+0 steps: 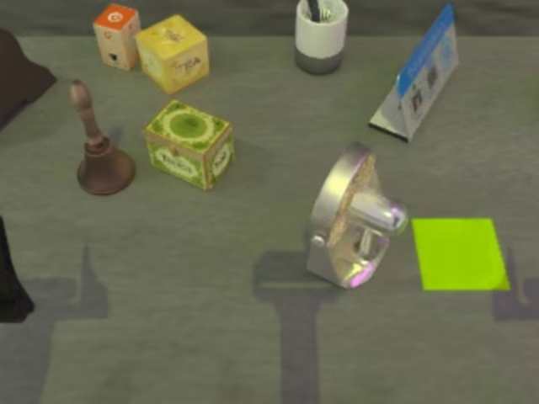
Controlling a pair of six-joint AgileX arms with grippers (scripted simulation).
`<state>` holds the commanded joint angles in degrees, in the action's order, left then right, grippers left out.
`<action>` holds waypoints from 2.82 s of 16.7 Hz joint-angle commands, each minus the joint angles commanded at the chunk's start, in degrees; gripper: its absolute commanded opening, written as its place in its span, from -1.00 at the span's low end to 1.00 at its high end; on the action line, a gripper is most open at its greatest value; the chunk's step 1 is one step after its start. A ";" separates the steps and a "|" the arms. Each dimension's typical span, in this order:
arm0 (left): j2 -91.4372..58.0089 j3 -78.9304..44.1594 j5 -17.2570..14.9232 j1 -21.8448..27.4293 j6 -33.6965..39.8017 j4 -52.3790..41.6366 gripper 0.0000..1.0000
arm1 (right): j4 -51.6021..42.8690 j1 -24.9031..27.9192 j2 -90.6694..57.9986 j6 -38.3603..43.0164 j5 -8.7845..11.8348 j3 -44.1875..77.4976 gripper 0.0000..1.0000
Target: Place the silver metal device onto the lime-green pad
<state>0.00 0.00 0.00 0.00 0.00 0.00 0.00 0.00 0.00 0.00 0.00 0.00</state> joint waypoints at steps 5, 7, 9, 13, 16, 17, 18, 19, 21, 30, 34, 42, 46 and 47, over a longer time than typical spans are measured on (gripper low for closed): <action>0.00 0.00 0.00 0.00 0.00 0.00 1.00 | -2.22 0.64 -2.97 0.99 -0.11 2.30 1.00; 0.00 0.00 0.00 0.00 0.00 0.00 1.00 | -5.66 1.59 -7.60 2.67 -0.35 6.08 1.00; 0.00 0.00 0.00 0.00 0.00 0.00 1.00 | -10.28 2.87 -13.81 5.11 -0.68 11.43 1.00; 0.00 0.00 0.00 0.00 0.00 0.00 1.00 | -22.33 6.34 -30.07 12.13 -1.45 26.73 1.00; 0.00 0.00 0.00 0.00 0.00 0.00 1.00 | -32.96 9.66 -44.55 18.85 -1.90 41.51 1.00; 0.00 0.00 0.00 0.00 0.00 0.00 1.00 | -36.68 10.88 -49.66 21.28 -2.01 46.93 1.00; 0.00 0.00 0.00 0.00 0.00 0.00 1.00 | -40.46 12.14 -54.87 23.79 -2.09 52.52 1.00; 0.00 0.00 0.00 0.00 0.00 0.00 1.00 | -44.28 13.45 -60.17 26.37 -2.14 58.28 1.00; 0.00 0.00 0.00 0.00 0.00 0.00 1.00 | -51.96 16.16 -70.88 31.66 -2.16 70.14 1.00; 0.00 0.00 0.00 0.00 0.00 0.00 1.00 | -83.06 27.96 -115.44 54.13 -1.20 120.17 1.00; 0.00 0.00 0.00 0.00 0.00 0.00 1.00 | -92.33 31.72 -129.10 61.06 -0.61 135.33 1.00; 0.00 0.00 0.00 0.00 0.00 0.00 1.00 | -96.99 33.68 -136.03 64.56 -0.24 142.98 1.00; 0.00 0.00 0.00 0.00 0.00 0.00 1.00 | -96.00 33.45 -135.72 64.41 -0.24 141.91 1.00; 0.00 0.00 0.00 0.00 0.00 0.00 1.00 | -94.82 33.48 -135.33 64.37 -0.23 140.51 1.00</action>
<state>0.00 0.00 0.00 0.00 0.00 0.00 -94.82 33.48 -135.33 64.37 -0.23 140.51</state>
